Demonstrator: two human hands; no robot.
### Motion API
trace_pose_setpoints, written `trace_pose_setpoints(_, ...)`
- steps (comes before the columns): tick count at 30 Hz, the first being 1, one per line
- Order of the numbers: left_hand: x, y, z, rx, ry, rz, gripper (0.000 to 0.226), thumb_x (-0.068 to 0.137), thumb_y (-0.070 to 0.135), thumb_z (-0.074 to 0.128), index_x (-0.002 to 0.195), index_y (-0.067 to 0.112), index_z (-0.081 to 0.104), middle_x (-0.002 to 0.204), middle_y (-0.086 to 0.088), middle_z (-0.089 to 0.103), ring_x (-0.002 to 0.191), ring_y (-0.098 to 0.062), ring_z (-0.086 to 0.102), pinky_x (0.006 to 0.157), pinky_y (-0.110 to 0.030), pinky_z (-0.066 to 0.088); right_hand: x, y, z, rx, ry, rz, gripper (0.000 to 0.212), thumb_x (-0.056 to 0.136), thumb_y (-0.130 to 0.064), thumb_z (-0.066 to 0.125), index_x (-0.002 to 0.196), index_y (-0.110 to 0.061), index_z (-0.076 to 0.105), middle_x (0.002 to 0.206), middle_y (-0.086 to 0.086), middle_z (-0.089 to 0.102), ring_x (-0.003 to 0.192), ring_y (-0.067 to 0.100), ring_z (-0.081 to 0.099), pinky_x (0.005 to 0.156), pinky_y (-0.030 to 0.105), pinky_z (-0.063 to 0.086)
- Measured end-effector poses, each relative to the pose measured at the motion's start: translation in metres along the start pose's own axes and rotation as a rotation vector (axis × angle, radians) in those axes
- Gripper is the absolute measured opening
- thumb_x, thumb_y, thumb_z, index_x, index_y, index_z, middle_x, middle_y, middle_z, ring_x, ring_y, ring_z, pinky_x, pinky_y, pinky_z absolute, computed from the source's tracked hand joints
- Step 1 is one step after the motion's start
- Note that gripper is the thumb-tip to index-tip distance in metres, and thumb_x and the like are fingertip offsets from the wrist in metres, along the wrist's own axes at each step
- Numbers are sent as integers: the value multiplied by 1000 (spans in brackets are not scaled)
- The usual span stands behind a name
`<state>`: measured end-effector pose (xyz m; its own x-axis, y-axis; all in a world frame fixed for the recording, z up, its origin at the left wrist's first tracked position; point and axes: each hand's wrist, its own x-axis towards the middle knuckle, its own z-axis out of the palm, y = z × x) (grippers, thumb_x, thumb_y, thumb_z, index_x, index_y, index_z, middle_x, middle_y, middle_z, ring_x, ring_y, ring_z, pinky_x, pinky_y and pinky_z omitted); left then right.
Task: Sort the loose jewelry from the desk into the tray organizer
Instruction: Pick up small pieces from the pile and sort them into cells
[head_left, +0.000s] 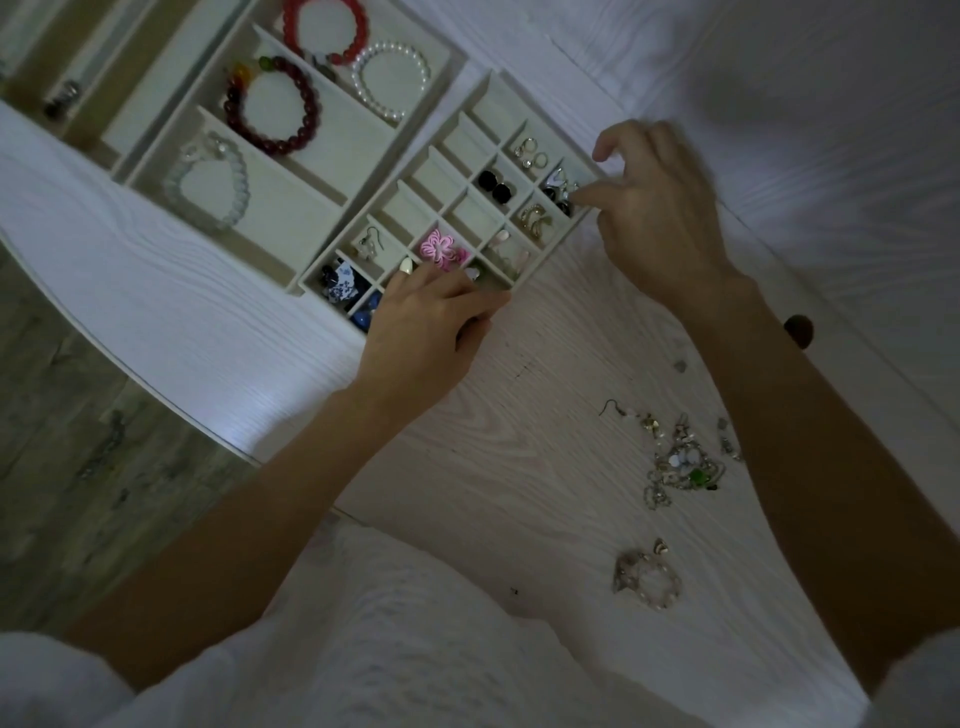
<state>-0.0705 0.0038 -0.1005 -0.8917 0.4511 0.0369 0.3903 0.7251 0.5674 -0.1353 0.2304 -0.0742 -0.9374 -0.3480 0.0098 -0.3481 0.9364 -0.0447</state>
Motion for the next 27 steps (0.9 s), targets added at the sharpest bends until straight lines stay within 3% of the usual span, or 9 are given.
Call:
trace_pose_setpoints(6, 1, -1, 0, 2, -1, 12, 24, 85, 16, 61, 106, 17, 72, 91, 0, 69, 84, -26, 59, 73, -32, 38, 12, 4, 4, -89, -9, 12, 17, 83, -5, 58, 91, -7, 74, 109, 11, 58, 100, 33, 52, 72, 32, 37)
trace_pose_setpoints(10, 1, -1, 0, -1, -8, 15, 24, 86, 17, 59, 107, 17, 72, 91, 0, 69, 85, -25, 59, 74, -34, 39, 35, 8, 6, -41, -64, 95, 21, 86, -16, 53, 102, -10, 66, 114, 5, 52, 103, 24, 44, 71, 20, 17)
trace_pose_setpoints(12, 1, -1, -1, -1, -10, 13, 25, 86, 19, 57, 107, 17, 71, 92, 0, 69, 86, -25, 59, 75, -34, 39, 43, 4, 0, -83, -101, 52, 21, 88, -7, 51, 103, -5, 65, 113, 8, 52, 107, 27, 42, 71, 23, 16)
trace_pose_setpoints(17, 1, 0, -3, -19, -20, 0, 29, 87, 23, 52, 107, 17, 72, 93, 0, 69, 85, -25, 59, 76, -31, 36, 52, -7, -11, -173, -173, 5, 16, 83, 5, 54, 96, 8, 62, 108, 17, 53, 106, 35, 41, 83, 40, 31)
trace_pose_setpoints(22, 2, 0, -4, -30, -26, -1, 29, 86, 23, 52, 105, 17, 72, 91, 0, 70, 84, -25, 59, 77, -30, 34, 60, -9, -10, -250, -257, -64, 14, 82, 5, 53, 91, 8, 63, 105, 18, 54, 108, 36, 40, 85, 42, 29)
trace_pose_setpoints(27, 2, 1, -4, -30, -16, 2, 23, 84, 17, 62, 104, 16, 73, 90, -1, 70, 84, -26, 60, 76, -31, 35, 56, -11, -9, -269, -216, -70, 19, 84, 7, 45, 93, 10, 61, 103, 19, 55, 108, 35, 39, 87, 43, 27)
